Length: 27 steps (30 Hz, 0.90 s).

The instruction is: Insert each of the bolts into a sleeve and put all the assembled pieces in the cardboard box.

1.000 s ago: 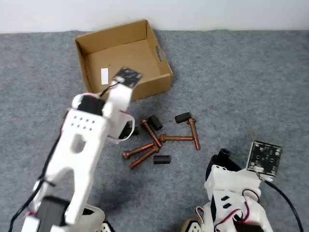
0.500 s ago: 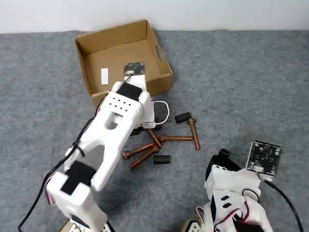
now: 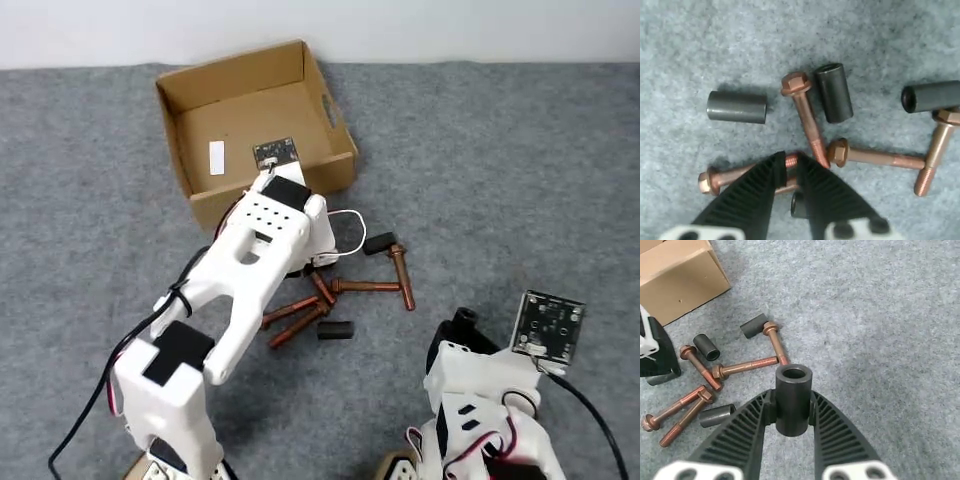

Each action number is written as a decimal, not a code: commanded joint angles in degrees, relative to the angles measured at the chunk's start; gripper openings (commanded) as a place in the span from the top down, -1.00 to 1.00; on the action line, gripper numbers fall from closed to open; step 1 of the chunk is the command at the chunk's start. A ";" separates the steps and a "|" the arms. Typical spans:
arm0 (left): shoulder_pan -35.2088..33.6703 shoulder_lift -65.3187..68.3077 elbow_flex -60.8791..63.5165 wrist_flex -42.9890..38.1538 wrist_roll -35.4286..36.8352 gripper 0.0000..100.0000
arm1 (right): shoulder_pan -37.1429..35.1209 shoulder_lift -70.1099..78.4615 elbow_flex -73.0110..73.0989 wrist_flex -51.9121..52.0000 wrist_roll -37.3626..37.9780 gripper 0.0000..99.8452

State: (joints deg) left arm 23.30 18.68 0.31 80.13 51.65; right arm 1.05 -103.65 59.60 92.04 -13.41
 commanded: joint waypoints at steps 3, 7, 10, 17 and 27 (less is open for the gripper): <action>0.18 1.76 -2.59 -2.64 0.44 0.76 | 0.48 -0.22 -0.35 -1.45 -0.53 0.98; 0.18 3.08 -2.59 -4.84 0.44 0.76 | 0.48 -0.22 -0.35 -1.45 -0.53 0.98; 0.09 4.04 -2.59 -6.15 0.44 0.76 | 0.48 -0.22 -0.35 -1.45 -0.53 0.98; -2.99 8.18 -2.68 -8.26 0.44 0.76 | 0.48 -0.22 -0.35 -1.45 -0.53 0.98; -4.66 12.84 -2.68 -11.52 -1.58 0.76 | 0.48 -0.22 -0.35 -1.45 -0.53 0.98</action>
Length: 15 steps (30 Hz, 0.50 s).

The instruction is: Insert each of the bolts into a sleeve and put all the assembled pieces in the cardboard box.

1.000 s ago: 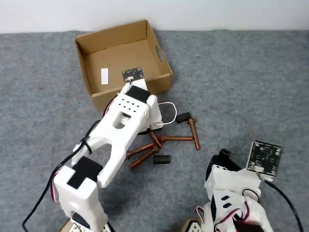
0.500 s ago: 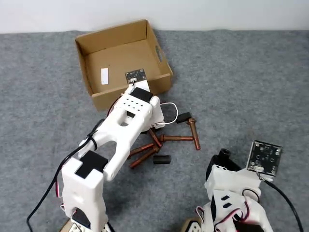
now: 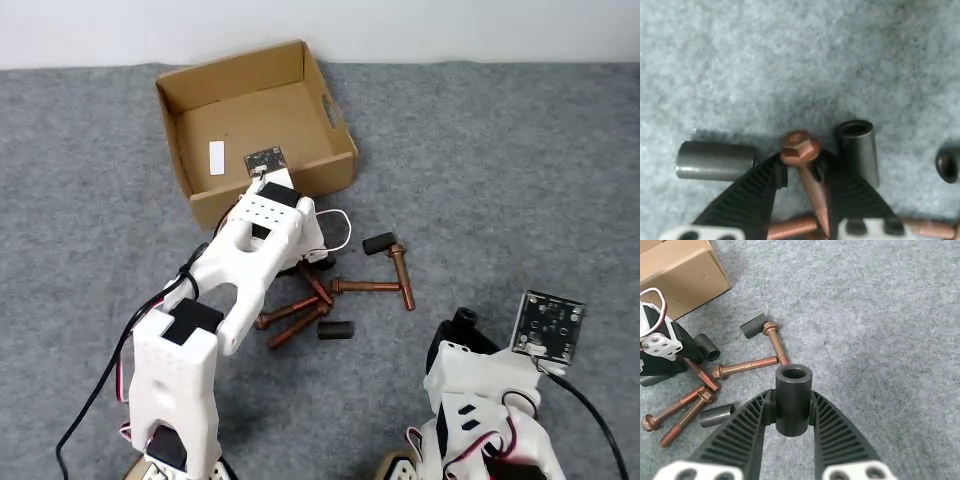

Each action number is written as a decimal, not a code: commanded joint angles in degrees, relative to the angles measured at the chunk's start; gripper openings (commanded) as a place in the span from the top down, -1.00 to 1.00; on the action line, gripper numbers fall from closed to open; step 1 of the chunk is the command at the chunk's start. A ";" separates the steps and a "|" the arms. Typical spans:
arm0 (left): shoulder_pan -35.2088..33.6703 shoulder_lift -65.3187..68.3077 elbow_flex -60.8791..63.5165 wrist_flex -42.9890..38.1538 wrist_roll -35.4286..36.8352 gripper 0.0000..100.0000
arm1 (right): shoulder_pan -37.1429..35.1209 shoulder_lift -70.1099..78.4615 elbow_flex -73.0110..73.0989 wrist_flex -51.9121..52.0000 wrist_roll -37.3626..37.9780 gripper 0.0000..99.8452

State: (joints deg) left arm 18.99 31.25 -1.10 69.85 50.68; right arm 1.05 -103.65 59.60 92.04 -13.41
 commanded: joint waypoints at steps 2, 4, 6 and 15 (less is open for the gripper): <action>-0.09 0.26 -1.27 -1.14 -0.62 0.80 | 0.48 -0.22 -0.35 -1.45 -0.53 0.98; 0.00 0.26 -1.27 -1.14 -0.62 0.91 | 0.48 -0.22 -0.35 -1.45 -0.53 0.98; 0.00 0.79 -2.42 -0.79 -0.79 1.00 | 0.48 -0.22 -0.26 -1.45 -0.53 0.98; 3.87 -4.40 -8.66 10.37 -1.05 0.99 | 0.04 -0.22 -0.62 -1.45 -0.44 0.98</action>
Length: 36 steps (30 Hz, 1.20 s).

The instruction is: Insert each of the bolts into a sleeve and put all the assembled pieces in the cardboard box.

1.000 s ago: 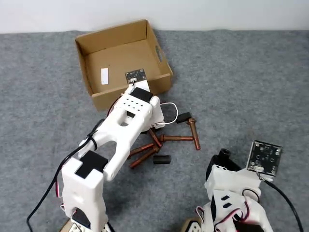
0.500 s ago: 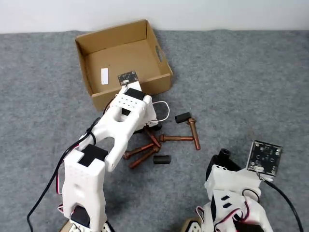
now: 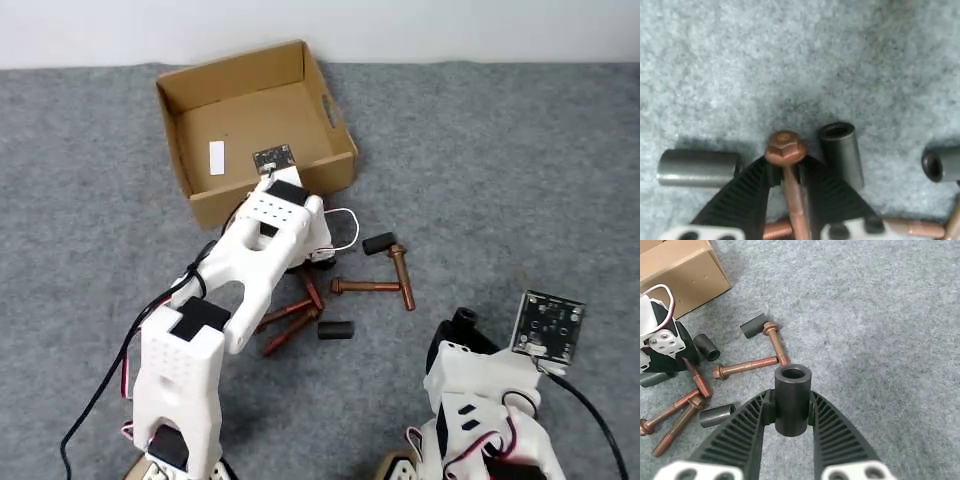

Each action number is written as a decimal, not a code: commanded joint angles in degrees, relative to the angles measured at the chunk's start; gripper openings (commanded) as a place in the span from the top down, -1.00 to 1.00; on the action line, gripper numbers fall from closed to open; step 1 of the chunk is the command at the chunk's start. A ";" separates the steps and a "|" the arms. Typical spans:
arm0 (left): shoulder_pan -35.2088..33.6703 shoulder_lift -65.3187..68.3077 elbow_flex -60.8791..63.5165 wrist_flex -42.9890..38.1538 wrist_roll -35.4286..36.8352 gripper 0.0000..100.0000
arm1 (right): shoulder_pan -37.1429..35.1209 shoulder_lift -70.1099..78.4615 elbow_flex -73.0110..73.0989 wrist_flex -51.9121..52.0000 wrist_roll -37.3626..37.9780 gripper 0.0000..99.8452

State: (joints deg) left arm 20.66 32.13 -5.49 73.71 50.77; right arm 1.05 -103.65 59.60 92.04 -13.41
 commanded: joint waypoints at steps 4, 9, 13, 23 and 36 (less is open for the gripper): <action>4.84 -14.59 -8.13 11.69 -1.32 0.99 | -0.04 -0.22 -0.70 -1.45 2.29 0.98; 5.71 -28.13 -8.04 14.95 -5.63 0.99 | -0.13 -0.22 -0.88 -1.54 2.73 0.98; 5.54 -38.59 -4.09 17.41 -9.58 0.99 | -0.13 -0.22 -2.29 -0.84 2.99 0.98; 5.54 -77.19 24.13 6.77 -21.01 0.99 | -10.42 -0.31 -3.87 -0.84 6.24 0.98; 6.07 -117.45 58.68 -16.70 -22.07 0.99 | -35.38 0.22 -0.88 -9.45 15.56 0.98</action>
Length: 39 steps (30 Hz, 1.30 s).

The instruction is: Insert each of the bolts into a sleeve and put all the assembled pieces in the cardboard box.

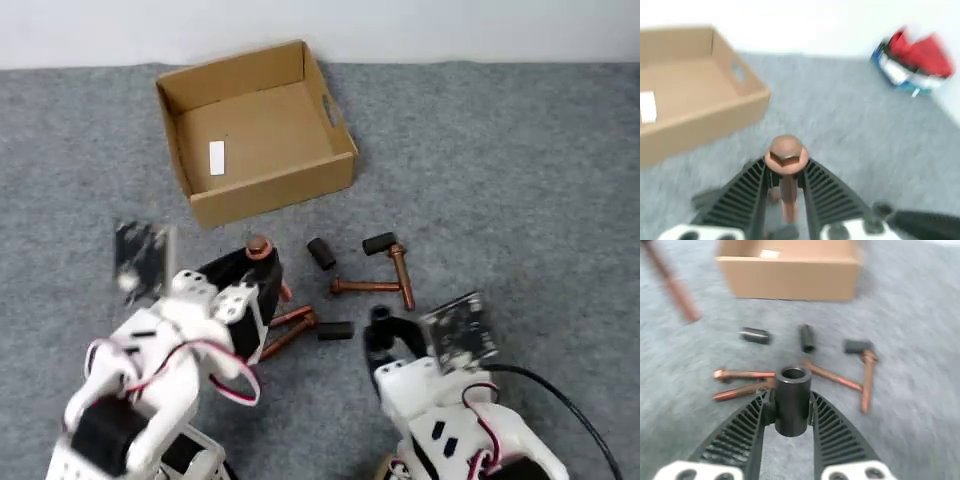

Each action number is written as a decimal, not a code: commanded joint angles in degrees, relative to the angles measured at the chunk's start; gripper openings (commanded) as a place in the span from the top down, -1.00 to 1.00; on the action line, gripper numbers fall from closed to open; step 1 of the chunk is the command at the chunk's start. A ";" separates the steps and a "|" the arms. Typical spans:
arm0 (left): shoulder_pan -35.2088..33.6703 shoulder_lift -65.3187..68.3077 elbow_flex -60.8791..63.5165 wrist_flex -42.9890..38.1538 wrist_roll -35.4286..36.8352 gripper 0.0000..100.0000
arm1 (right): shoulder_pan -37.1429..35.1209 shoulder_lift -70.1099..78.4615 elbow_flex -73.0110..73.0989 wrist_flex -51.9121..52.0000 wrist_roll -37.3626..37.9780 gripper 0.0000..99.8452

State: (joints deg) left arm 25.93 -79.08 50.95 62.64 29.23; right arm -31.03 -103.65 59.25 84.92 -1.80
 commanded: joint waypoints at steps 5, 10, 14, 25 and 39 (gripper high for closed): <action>6.95 -12.13 5.05 -7.65 -0.35 0.99 | -3.65 0.22 2.55 -5.41 9.49 0.98; 10.64 -12.75 5.32 -7.74 4.31 0.99 | -3.74 0.13 5.01 -9.19 13.19 0.98; 11.43 -12.75 5.41 -8.00 4.31 0.99 | -6.46 0.13 5.89 -8.84 13.19 0.98; 11.43 -13.01 5.41 -8.88 4.40 0.99 | -12.09 0.13 6.95 -10.24 14.95 0.98; 11.25 -13.19 8.22 -6.24 4.31 0.99 | -11.91 0.04 6.86 -16.22 18.37 0.98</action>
State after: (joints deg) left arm 37.10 -91.65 59.12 56.40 33.10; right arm -42.73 -103.21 66.64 70.42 15.78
